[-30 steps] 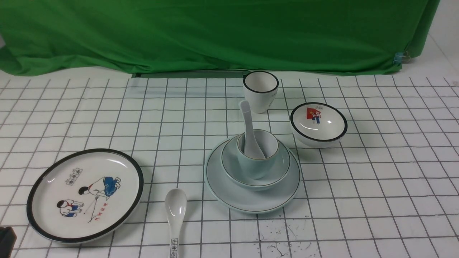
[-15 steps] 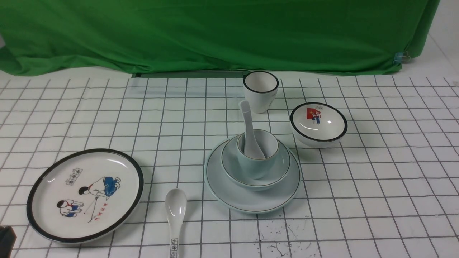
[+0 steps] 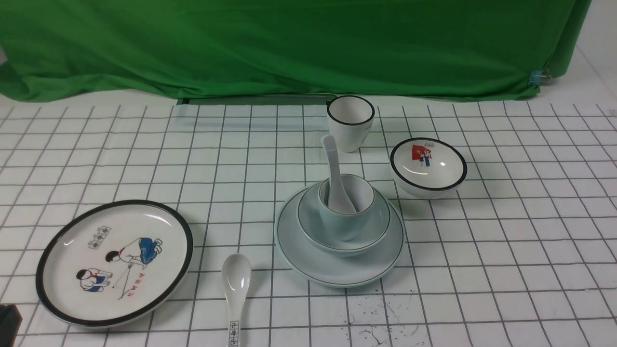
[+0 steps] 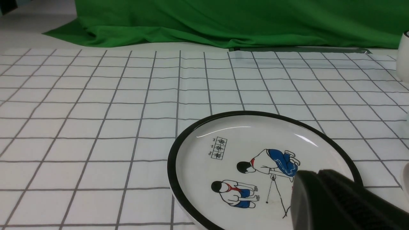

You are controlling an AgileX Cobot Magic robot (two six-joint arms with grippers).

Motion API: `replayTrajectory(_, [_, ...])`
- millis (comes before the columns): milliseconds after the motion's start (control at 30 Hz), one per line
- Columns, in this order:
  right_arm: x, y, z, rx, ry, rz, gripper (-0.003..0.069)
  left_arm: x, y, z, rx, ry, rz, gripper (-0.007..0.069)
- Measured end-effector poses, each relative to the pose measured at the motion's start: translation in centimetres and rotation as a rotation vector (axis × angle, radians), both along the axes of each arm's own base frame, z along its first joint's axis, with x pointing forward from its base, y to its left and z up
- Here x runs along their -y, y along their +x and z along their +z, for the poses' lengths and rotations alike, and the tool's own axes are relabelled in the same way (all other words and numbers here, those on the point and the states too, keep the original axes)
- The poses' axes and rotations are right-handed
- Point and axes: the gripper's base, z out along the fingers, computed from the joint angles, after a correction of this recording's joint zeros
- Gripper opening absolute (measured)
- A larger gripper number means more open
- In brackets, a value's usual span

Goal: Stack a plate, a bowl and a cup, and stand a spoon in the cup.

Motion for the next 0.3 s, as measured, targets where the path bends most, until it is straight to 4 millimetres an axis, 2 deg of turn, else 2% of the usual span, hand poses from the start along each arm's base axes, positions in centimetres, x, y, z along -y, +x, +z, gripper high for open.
replayTrajectory(300, [0.0,0.0,0.0,0.0,0.0,0.0,0.0241,0.0,0.0,0.0,0.0,0.0,0.0,-0.0029])
